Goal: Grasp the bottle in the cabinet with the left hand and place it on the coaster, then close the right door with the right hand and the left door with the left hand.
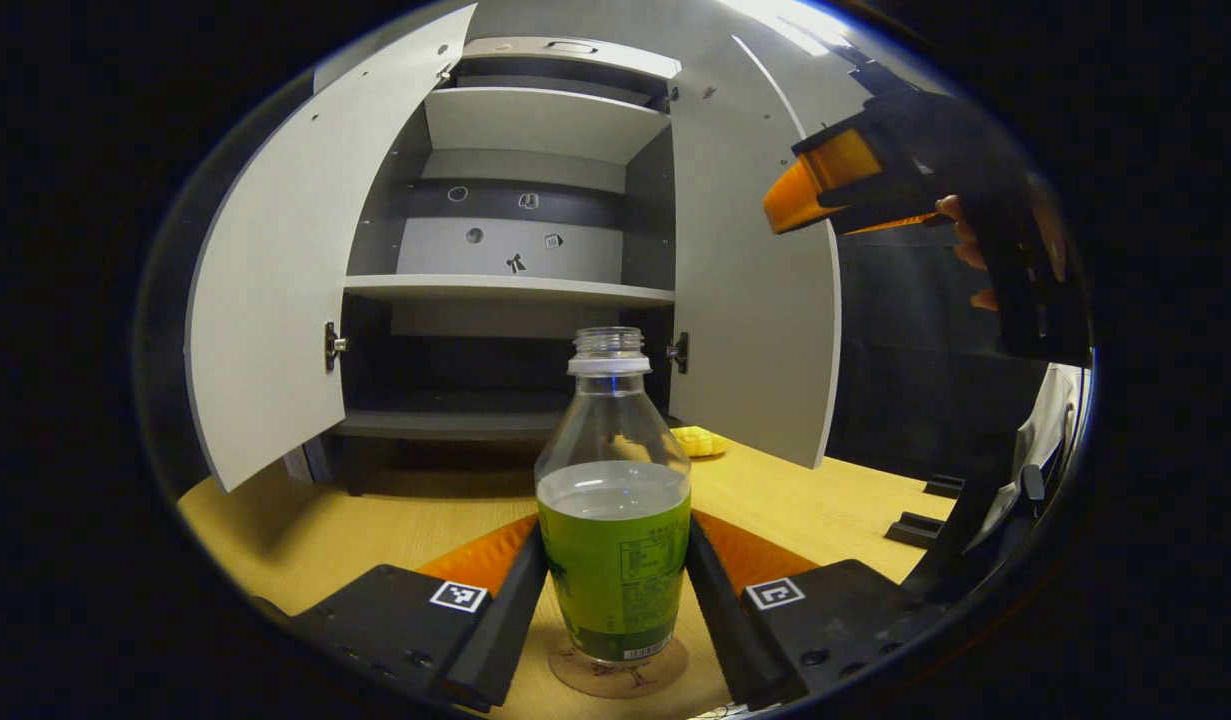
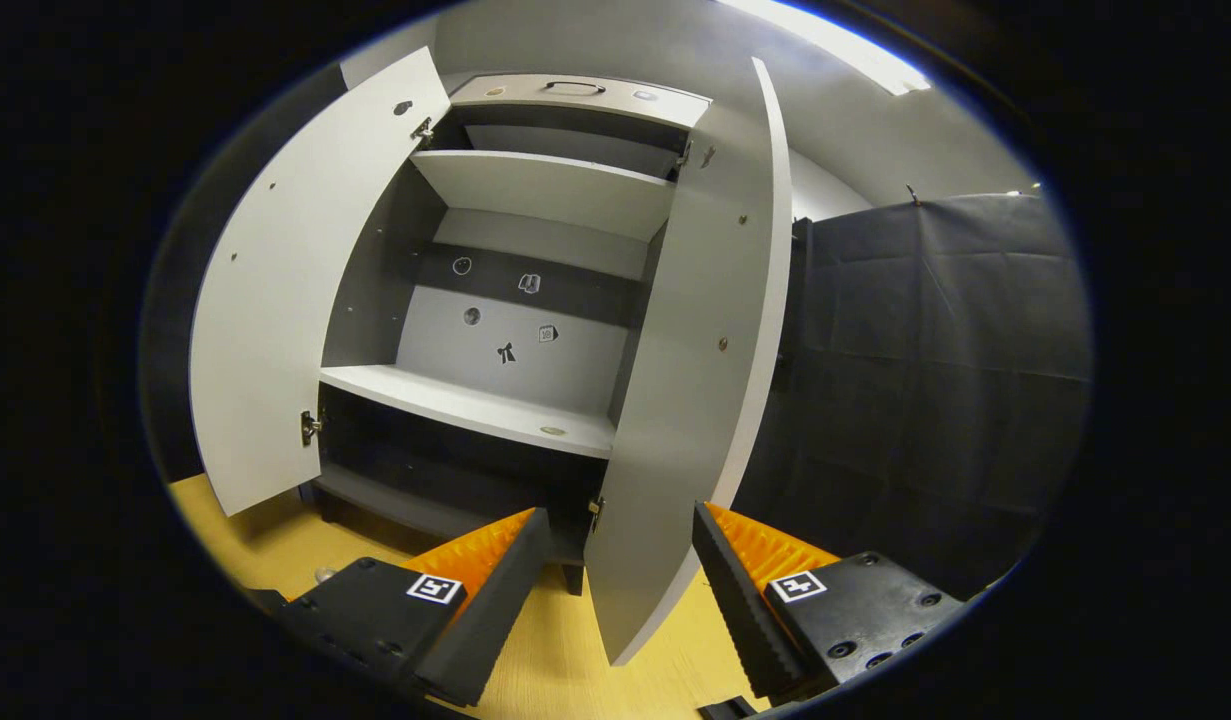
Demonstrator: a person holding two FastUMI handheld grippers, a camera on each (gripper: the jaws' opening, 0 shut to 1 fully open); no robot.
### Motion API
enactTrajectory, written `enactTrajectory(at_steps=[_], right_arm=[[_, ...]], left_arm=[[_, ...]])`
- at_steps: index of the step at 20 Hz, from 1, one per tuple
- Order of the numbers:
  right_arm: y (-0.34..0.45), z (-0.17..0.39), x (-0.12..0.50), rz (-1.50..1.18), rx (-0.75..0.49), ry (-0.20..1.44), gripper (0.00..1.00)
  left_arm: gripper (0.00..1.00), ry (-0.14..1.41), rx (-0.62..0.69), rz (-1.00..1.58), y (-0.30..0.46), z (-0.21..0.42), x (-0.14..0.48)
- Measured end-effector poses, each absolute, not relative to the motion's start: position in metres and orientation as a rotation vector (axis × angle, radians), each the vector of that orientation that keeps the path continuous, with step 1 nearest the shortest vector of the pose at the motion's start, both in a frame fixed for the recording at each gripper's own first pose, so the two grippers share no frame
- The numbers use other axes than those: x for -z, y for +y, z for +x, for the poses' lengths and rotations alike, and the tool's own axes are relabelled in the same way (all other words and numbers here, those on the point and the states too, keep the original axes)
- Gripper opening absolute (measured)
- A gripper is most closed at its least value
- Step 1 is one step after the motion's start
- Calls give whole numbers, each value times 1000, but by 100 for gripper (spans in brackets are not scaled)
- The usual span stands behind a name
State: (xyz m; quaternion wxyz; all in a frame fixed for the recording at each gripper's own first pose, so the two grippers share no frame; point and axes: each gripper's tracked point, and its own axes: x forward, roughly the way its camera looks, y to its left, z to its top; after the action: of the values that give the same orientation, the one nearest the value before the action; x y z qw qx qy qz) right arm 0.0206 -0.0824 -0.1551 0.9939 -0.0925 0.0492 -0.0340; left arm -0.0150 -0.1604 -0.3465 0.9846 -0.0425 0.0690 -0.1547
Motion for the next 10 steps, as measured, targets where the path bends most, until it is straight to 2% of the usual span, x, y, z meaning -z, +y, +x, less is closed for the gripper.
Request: enactTrajectory(at_steps=[7,10], right_arm=[[-88,10,153,-174,44,69,95],[-87,6,154,-200,30,70,96]], left_arm=[[80,113,285,-29,-162,-29,368],[83,160,285,-18,-165,-28,387]])
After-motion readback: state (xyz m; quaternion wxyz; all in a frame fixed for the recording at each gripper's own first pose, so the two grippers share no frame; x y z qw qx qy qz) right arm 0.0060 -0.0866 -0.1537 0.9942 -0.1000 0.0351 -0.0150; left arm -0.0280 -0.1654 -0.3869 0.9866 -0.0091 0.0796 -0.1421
